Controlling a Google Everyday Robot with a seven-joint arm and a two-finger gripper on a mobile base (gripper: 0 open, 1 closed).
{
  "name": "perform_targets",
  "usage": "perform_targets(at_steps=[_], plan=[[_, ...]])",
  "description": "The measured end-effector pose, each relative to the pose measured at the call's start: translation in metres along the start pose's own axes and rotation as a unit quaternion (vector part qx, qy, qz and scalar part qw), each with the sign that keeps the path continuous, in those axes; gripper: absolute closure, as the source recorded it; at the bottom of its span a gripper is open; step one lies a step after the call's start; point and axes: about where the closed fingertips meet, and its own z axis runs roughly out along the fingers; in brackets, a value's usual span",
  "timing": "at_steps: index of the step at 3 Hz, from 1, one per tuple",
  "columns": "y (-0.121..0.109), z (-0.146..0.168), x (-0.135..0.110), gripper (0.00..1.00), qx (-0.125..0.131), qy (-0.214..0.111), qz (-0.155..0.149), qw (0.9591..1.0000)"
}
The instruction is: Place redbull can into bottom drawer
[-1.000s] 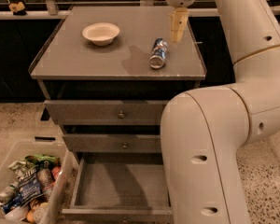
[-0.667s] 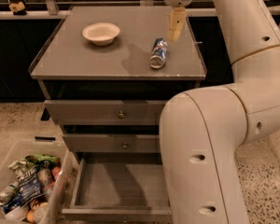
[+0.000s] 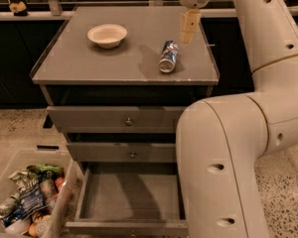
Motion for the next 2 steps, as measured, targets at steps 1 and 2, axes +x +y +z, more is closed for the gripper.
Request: perform_targets(at_steps=[1, 2], plan=[[0.0092, 0.0135, 0.0284, 0.00, 0.017, -0.035, 0.018, 0.9991], [0.0092, 0.0135, 0.0284, 0.00, 0.017, -0.035, 0.018, 0.9991]])
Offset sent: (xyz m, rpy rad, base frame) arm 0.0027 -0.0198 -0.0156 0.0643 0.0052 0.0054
